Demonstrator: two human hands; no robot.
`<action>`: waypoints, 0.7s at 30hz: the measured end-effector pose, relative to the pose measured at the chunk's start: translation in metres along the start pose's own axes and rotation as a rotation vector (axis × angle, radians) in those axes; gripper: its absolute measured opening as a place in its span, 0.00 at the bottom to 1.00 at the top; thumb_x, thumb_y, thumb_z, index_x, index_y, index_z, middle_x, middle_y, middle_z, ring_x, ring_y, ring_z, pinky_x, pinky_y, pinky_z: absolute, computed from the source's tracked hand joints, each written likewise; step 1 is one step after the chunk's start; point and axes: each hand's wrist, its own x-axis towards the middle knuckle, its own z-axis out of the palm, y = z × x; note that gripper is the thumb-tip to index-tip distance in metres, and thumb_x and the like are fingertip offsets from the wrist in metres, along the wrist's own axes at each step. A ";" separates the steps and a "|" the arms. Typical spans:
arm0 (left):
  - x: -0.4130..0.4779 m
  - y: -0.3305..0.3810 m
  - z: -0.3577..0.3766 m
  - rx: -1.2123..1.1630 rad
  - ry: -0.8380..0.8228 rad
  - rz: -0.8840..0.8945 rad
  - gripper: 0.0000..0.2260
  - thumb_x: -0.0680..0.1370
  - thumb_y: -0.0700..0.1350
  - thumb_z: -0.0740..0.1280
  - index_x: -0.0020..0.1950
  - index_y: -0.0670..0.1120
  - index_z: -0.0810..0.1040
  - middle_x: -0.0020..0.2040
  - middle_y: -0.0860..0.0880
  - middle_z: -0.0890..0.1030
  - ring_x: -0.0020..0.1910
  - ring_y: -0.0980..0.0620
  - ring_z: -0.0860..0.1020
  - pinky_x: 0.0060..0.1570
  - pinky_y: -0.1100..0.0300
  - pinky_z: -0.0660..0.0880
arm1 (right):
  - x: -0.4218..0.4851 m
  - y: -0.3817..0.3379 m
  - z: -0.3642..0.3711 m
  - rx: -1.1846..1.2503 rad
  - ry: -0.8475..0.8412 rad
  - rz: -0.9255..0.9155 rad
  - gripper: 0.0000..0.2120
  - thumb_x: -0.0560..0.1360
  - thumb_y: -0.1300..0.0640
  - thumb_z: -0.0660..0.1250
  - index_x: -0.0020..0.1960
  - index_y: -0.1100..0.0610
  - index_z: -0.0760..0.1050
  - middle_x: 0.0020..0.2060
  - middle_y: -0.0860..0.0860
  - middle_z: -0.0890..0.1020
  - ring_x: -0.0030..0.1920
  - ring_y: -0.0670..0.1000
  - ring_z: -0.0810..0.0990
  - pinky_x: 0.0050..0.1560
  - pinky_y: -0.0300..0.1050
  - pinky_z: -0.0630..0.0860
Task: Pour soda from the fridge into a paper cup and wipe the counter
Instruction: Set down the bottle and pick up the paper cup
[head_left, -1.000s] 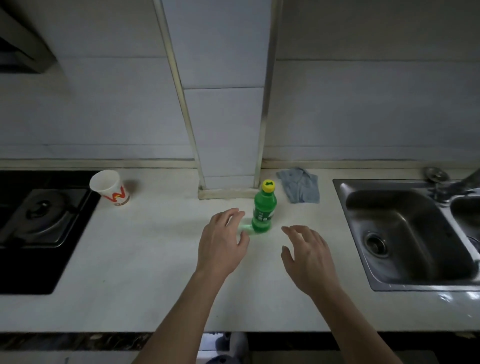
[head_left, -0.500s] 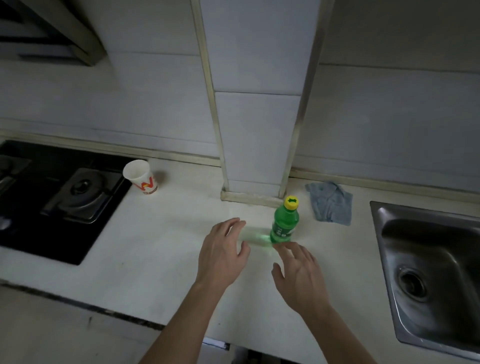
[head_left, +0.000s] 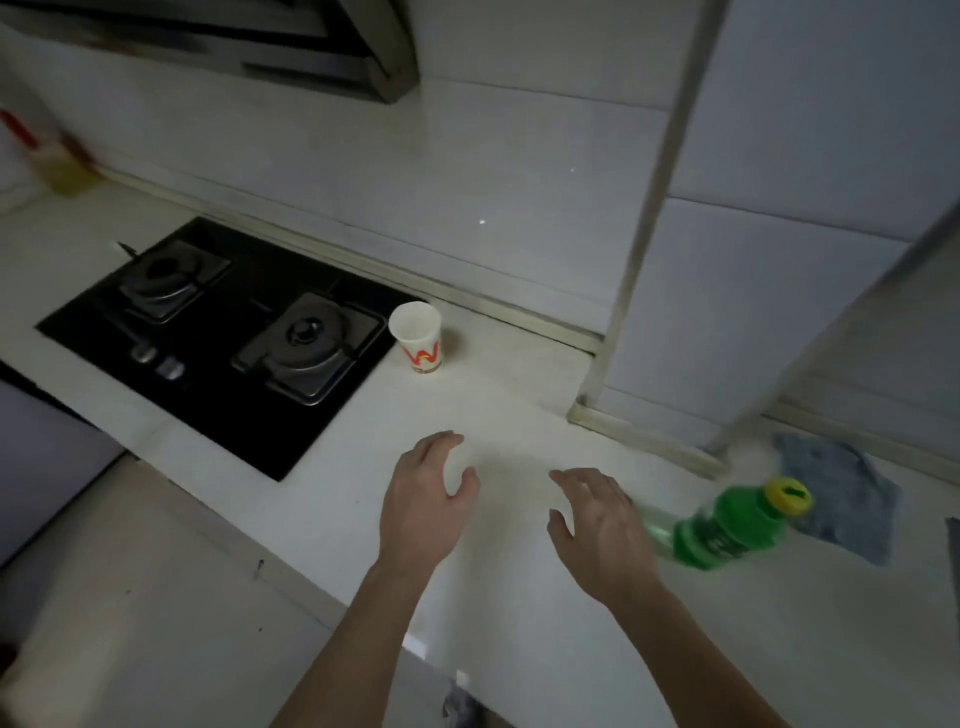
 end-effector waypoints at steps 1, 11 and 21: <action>0.012 -0.011 -0.005 -0.013 0.013 -0.024 0.17 0.77 0.46 0.69 0.66 0.49 0.77 0.65 0.52 0.78 0.63 0.50 0.75 0.59 0.62 0.68 | 0.014 -0.007 0.008 0.002 -0.011 -0.003 0.21 0.71 0.55 0.70 0.64 0.54 0.76 0.56 0.52 0.80 0.55 0.56 0.79 0.56 0.53 0.78; 0.154 -0.100 -0.016 -0.076 -0.006 -0.146 0.26 0.74 0.51 0.74 0.69 0.46 0.73 0.65 0.49 0.77 0.63 0.49 0.76 0.63 0.55 0.72 | 0.153 -0.048 0.086 0.072 -0.080 0.046 0.22 0.74 0.53 0.70 0.67 0.56 0.75 0.60 0.55 0.79 0.59 0.58 0.77 0.62 0.53 0.74; 0.241 -0.145 0.034 -0.223 -0.102 -0.182 0.49 0.63 0.60 0.80 0.77 0.46 0.63 0.71 0.48 0.69 0.69 0.52 0.71 0.67 0.51 0.72 | 0.249 -0.049 0.156 0.153 -0.199 0.116 0.29 0.74 0.46 0.71 0.71 0.55 0.70 0.65 0.54 0.76 0.67 0.56 0.71 0.68 0.48 0.65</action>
